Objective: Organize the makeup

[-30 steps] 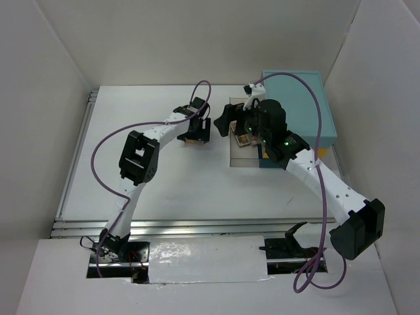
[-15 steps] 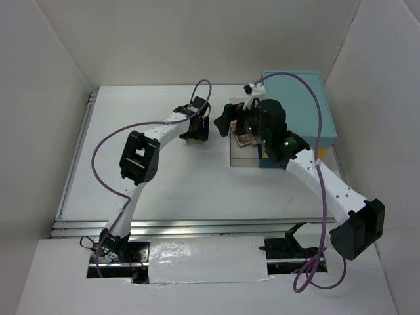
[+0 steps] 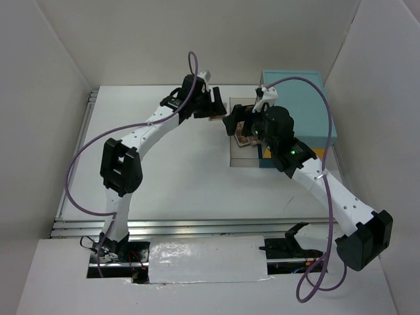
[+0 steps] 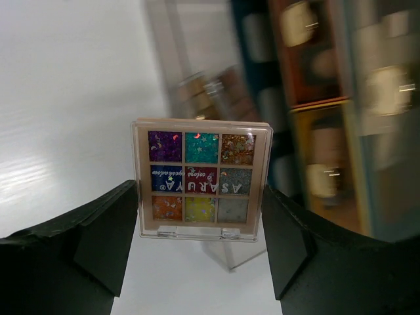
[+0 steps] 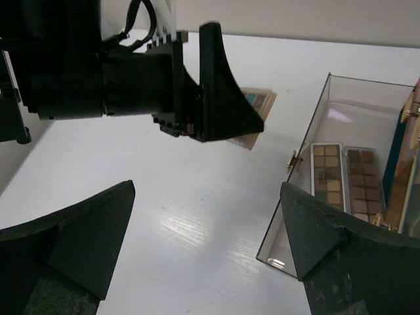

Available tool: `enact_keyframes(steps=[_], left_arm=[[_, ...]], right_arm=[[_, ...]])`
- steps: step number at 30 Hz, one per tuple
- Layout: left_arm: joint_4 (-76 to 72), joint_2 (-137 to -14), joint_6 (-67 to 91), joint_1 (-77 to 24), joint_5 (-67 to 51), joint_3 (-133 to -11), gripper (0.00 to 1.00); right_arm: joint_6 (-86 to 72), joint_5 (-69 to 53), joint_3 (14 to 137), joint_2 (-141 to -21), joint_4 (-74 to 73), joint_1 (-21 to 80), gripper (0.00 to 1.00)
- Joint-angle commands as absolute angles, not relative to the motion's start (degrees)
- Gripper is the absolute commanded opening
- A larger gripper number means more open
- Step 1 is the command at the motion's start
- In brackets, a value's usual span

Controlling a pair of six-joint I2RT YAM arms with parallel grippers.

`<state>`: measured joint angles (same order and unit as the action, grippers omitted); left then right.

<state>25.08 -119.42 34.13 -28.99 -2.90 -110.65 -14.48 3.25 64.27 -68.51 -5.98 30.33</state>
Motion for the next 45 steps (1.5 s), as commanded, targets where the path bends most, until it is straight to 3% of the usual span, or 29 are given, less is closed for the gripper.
enact_keyframes(steps=[1,10,17,20,21,25,32,37,39,40,43,44,45], left_arm=[[13.64,-120.75,40.60,-29.71,-14.82,-112.41,0.14],[-2.28,-134.11,49.22,-31.11,-19.95,-120.93,0.17],[-2.99,-138.43,49.13,-32.78,-18.63,-125.42,0.31],[-2.47,-138.25,48.52,-32.87,-17.93,-126.03,0.45],[-1.68,-138.25,48.17,-32.96,-17.15,-126.38,0.64],[-0.61,-137.38,47.38,-32.96,-16.17,-125.78,0.99],[4.72,-135.09,44.66,-32.96,-12.93,-126.82,0.99],[13.26,-129.13,43.06,-32.52,2.06,-122.46,0.99],[13.71,-126.84,43.85,-31.91,5.78,-117.97,0.95],[13.88,-125.43,44.47,-31.64,7.28,-114.29,0.91],[17.74,-126.81,45.09,-31.03,11.41,-113.46,0.54],[18.88,-127.87,44.65,-31.03,12.47,-114.25,0.31],[20.72,-130.14,44.04,-31.03,12.48,-116.17,0.25]], right_arm=[[-15.99,9.13,61.97,-63.55,-0.80,29.97,1.00],[-15.56,12.83,60.91,-61.08,-0.70,29.44,1.00],[-14.77,12.57,61.17,-60.82,-0.97,29.18,1.00],[-14.50,12.04,61.52,-61.26,-1.06,29.09,1.00],[-14.50,11.87,61.52,-61.35,-1.05,29.09,1.00],[-14.41,11.34,61.70,-61.87,-0.97,28.92,1.00],[-14.24,11.25,61.96,-62.49,-0.97,29.00,1.00],[-14.15,11.34,61.96,-62.58,-1.05,28.83,1.00],[-14.24,10.90,61.79,-62.67,-0.88,28.83,1.00],[-14.33,10.81,61.79,-62.67,-0.79,28.83,1.00],[-14.76,9.94,61.61,-62.93,-0.44,28.83,1.00],[-14.68,9.84,61.70,-63.10,-0.44,28.83,1.00],[-14.76,9.67,61.70,-63.11,-0.35,28.83,1.00]])
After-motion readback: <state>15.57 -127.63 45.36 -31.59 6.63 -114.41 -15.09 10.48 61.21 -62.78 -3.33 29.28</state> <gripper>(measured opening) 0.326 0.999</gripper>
